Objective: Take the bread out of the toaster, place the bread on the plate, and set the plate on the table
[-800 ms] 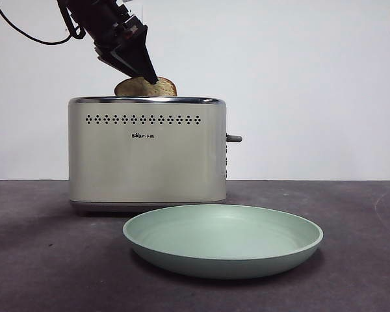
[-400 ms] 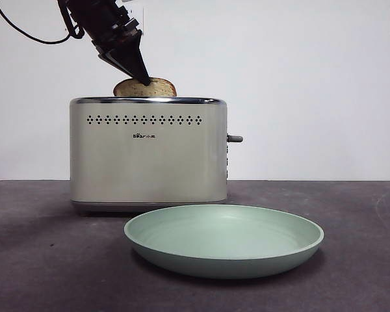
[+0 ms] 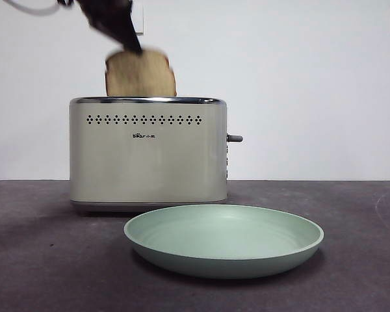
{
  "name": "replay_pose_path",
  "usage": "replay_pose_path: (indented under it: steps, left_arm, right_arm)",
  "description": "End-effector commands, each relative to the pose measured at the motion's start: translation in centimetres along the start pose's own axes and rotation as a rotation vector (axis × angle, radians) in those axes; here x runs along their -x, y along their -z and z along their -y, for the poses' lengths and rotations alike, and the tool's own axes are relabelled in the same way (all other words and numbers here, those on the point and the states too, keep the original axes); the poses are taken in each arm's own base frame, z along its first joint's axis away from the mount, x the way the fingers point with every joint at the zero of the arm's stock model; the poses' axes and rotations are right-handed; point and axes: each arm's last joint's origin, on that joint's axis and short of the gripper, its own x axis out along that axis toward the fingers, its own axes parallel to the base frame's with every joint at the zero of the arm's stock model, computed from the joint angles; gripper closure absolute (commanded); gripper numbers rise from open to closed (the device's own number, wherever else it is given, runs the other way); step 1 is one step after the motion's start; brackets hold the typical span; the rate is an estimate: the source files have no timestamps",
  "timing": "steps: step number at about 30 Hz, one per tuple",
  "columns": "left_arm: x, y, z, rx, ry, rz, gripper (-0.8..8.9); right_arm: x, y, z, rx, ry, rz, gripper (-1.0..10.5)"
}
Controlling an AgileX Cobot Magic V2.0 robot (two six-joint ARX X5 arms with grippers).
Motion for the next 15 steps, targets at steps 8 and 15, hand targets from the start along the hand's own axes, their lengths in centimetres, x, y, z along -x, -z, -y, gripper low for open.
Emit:
replay_pose_path:
  steps: [8, 15]
  left_arm:
    - [10.1, -2.7, 1.4, 0.065, -0.069, 0.218, 8.22]
    - [15.3, -2.6, 3.7, 0.248, 0.106, 0.297, 8.22]
  right_arm:
    - [-1.0, 1.4, 1.5, -0.012, 0.126, -0.127, 6.7]
    - [-3.8, 3.3, 4.1, -0.097, 0.213, -0.359, 6.7]
